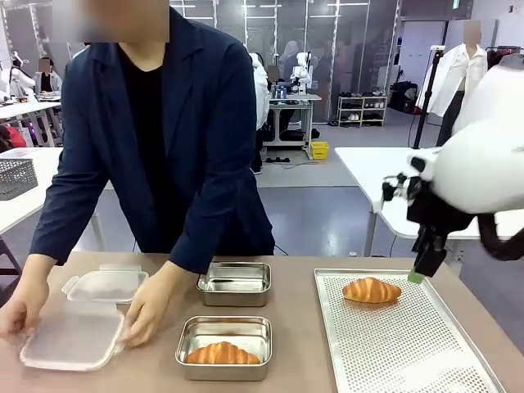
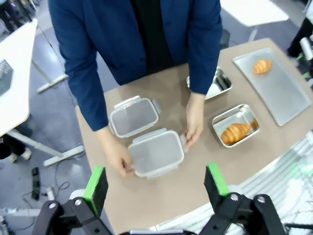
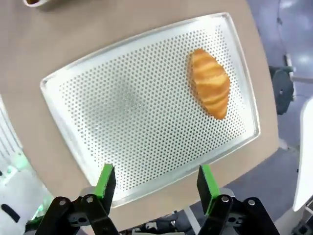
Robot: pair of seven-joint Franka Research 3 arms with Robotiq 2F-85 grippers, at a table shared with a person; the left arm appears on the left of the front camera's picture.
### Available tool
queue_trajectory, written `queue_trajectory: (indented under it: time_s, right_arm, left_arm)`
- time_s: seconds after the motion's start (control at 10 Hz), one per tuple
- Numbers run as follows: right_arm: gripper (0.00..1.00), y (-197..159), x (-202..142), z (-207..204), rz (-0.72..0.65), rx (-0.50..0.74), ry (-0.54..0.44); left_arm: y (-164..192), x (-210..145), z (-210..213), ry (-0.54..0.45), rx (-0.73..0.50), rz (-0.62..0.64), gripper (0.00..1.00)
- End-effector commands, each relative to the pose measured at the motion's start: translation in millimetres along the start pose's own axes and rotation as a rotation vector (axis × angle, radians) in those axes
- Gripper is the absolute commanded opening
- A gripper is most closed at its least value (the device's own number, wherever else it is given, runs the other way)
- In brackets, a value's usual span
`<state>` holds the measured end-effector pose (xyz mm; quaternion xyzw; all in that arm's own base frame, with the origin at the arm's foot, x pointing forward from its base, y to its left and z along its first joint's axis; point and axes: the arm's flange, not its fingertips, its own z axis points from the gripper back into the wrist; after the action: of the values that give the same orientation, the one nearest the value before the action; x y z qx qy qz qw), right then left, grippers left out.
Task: Place the bread into the airtight container.
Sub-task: Pick up a Butter Roll and place it into an empty Airtight Container.
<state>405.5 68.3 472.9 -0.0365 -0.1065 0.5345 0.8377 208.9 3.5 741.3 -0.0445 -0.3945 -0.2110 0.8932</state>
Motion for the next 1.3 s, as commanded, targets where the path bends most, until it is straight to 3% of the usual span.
queue_trajectory:
  time_s: [0.0, 0.4, 0.6, 0.7, 0.8, 0.9, 1.0, 1.2]
  right_arm:
    - [0.84, -26.5, 23.6, -16.7, -0.003, -0.001, 0.052]
    - [0.84, -47.6, 54.2, -80.0, 0.127, -0.115, 0.183]
    - [0.84, -69.2, 47.1, -94.3, 0.102, -0.061, 0.124]
    - [0.84, -69.3, 10.9, -62.8, 0.037, 0.026, -0.104]
    - [0.84, -66.4, -57.5, -41.9, -0.080, 0.035, -0.218]
    - [0.84, -51.9, -140.2, -21.3, -0.231, 0.017, -0.270]
    - [0.84, -36.3, -199.2, -5.8, -0.351, -0.009, -0.355]
    - [0.84, -16.3, -277.8, -1.8, -0.507, 0.008, -0.682]
  left_arm:
    - [0.4, 1.7, 0.4, -0.001, -0.006, -0.010, 1.00]
    - [0.4, 1.7, 0.4, -0.001, -0.006, -0.010, 1.00]
    - [0.4, 1.7, 0.4, -0.001, -0.006, -0.010, 1.00]
    - [0.4, 1.7, 0.4, -0.001, -0.006, -0.010, 1.00]
    - [0.4, 1.7, 0.4, -0.001, -0.006, -0.010, 1.00]
    - [0.4, 1.7, 0.4, -0.001, -0.006, -0.010, 1.00]
    - [0.4, 1.7, 0.4, -0.001, -0.006, -0.010, 1.00]
    - [0.4, 1.7, 0.4, -0.001, -0.006, -0.010, 1.00]
